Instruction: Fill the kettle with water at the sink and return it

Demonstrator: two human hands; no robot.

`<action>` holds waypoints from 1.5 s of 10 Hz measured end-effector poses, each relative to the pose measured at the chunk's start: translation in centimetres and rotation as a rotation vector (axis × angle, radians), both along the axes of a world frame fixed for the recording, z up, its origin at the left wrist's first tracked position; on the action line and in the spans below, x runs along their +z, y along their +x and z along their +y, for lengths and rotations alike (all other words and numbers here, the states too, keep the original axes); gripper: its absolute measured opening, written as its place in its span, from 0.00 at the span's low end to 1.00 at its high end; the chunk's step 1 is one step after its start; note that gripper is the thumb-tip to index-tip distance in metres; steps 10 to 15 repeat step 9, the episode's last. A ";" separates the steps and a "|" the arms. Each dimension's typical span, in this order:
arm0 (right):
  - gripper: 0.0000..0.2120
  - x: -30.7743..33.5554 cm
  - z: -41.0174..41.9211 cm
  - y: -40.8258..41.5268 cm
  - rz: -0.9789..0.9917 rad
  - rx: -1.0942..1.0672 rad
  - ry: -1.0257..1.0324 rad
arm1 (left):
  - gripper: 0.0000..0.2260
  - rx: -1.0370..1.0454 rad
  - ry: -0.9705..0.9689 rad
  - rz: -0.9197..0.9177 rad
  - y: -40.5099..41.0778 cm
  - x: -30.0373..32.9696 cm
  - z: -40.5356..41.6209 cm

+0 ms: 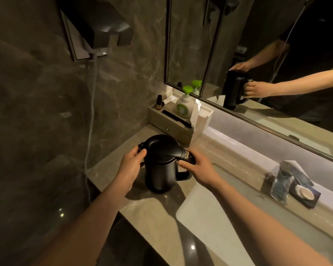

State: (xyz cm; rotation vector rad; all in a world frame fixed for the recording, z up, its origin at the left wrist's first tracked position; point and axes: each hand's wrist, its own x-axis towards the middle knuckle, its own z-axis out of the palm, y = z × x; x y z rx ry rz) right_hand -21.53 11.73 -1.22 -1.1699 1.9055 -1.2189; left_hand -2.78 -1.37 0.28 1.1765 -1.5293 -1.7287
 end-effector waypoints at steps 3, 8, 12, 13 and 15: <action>0.15 -1.3 -0.8 0.3 -0.022 0.003 0.004 | 0.11 -0.036 -0.015 -0.003 0.0 -1.0 -1.5; 0.10 -1.4 -0.4 0.3 0.043 0.026 0.072 | 0.11 -0.085 -0.018 -0.013 -0.2 -1.8 -1.6; 0.16 0.1 1.5 0.0 0.040 -0.160 -0.015 | 0.14 -0.017 0.022 -0.030 1.5 -2.3 -0.5; 0.16 0.1 1.5 0.0 0.040 -0.160 -0.015 | 0.14 -0.017 0.022 -0.030 1.5 -2.3 -0.5; 0.16 0.1 1.5 0.0 0.040 -0.160 -0.015 | 0.14 -0.017 0.022 -0.030 1.5 -2.3 -0.5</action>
